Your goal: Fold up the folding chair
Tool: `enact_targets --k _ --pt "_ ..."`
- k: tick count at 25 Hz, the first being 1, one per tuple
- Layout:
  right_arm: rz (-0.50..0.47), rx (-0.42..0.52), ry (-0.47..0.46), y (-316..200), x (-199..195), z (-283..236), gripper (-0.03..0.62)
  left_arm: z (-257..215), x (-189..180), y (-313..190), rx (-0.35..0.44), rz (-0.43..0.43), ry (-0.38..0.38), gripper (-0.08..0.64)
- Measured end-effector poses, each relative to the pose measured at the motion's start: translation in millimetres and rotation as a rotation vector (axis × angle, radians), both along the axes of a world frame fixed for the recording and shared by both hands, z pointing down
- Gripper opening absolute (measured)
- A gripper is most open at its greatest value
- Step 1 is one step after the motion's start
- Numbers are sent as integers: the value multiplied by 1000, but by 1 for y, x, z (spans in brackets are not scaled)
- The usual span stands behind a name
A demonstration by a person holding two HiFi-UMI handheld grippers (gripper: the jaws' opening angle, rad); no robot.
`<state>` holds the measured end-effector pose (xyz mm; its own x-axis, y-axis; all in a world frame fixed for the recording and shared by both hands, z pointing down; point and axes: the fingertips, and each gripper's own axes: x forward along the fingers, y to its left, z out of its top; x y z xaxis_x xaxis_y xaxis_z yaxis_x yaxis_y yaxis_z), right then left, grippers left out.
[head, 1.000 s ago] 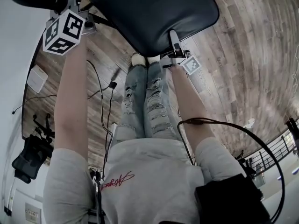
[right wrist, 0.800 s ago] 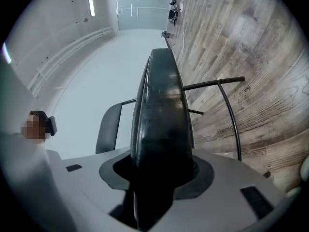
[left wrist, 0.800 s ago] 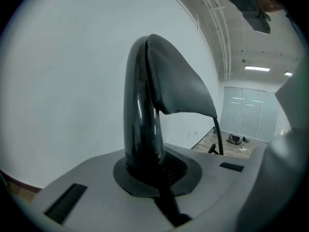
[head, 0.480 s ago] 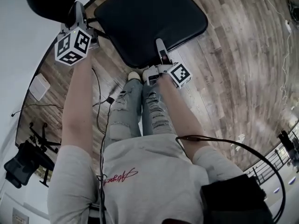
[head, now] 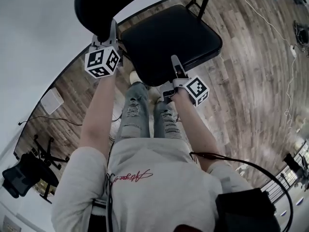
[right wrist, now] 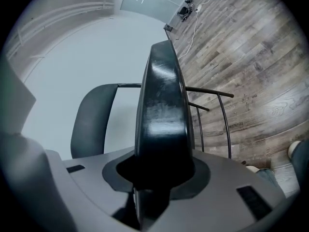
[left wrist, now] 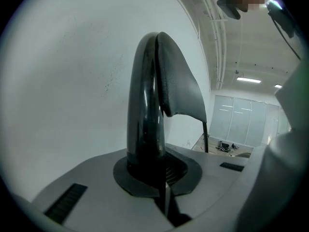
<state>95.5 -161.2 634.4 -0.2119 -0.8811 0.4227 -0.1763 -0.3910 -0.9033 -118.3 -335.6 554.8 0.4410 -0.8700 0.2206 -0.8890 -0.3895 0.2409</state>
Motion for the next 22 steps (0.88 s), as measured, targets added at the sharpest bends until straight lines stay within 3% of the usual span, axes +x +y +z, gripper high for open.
enact_targets --k 8,12,16,22 --pt "-4 -163 73 -105 -41 -48 127 -6 -26 -62 -80 -56 -33 17" --pt "-9 -214 92 -131 -51 -53 127 -2 -36 -83 -122 -83 -37 17" --pt "-9 -239 104 -150 -57 -60 127 -9 -37 -93 -108 -93 -38 17" --pt "-7 -362 130 -194 -76 -63 127 -15 -41 -100 -82 -49 -47 17"
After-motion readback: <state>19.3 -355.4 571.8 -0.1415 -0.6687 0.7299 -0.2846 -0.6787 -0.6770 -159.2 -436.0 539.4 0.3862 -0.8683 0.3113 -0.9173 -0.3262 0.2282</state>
